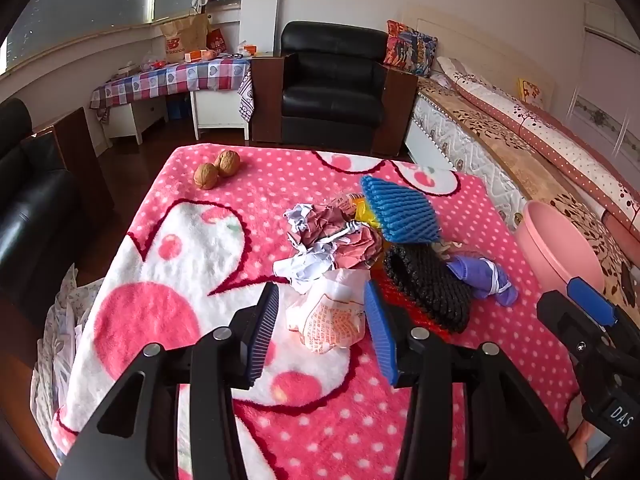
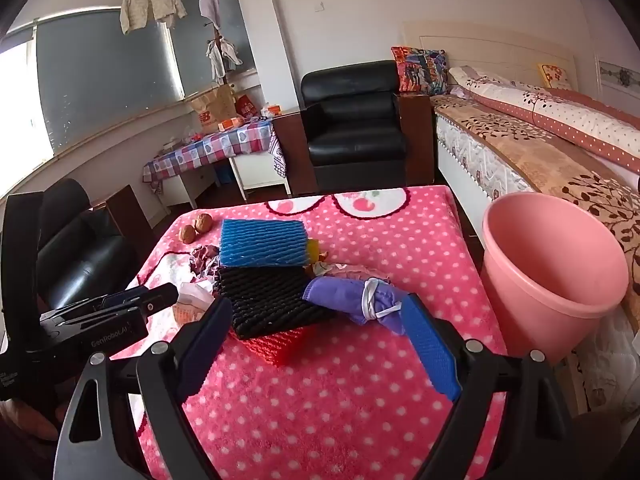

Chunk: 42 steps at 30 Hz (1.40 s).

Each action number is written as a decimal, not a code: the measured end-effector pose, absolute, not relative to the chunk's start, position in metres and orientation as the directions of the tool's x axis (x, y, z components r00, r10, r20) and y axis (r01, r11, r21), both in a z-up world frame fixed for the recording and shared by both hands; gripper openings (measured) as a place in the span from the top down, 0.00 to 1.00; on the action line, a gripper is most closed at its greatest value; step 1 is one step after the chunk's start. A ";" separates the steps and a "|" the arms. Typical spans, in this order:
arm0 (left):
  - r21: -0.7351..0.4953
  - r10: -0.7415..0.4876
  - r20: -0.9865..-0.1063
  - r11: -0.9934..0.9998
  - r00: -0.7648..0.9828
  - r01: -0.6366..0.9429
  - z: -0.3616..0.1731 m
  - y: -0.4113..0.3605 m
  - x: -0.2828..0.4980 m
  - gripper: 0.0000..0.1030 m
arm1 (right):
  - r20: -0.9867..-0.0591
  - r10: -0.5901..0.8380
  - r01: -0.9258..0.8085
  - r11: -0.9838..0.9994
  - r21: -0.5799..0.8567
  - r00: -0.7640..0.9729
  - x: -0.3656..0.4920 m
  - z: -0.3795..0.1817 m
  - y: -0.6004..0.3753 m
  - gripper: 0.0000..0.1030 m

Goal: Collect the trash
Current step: 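Move both tools toward the trash pile on the pink table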

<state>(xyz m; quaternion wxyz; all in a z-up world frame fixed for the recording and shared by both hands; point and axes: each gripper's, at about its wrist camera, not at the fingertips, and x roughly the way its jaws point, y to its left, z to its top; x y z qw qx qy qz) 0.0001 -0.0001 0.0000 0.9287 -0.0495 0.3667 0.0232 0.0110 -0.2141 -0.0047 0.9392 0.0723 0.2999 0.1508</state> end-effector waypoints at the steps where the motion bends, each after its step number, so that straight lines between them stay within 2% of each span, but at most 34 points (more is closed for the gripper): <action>1: -0.074 0.010 -0.683 0.994 0.731 -0.083 0.000 0.000 0.000 0.56 | -0.540 0.328 -0.239 0.943 0.230 0.775 0.011 -0.005 -0.214 0.17; 11: -0.071 0.014 -0.686 0.994 0.727 -0.087 -0.004 -0.008 -0.005 0.56 | -0.539 0.305 -0.215 0.951 0.224 0.785 0.005 -0.003 -0.216 0.17; 42: -0.160 -0.101 -0.707 0.987 0.700 -0.020 -0.008 -0.008 -0.012 0.56 | -0.560 0.258 -0.150 0.961 0.232 0.788 0.009 -0.009 -0.229 0.23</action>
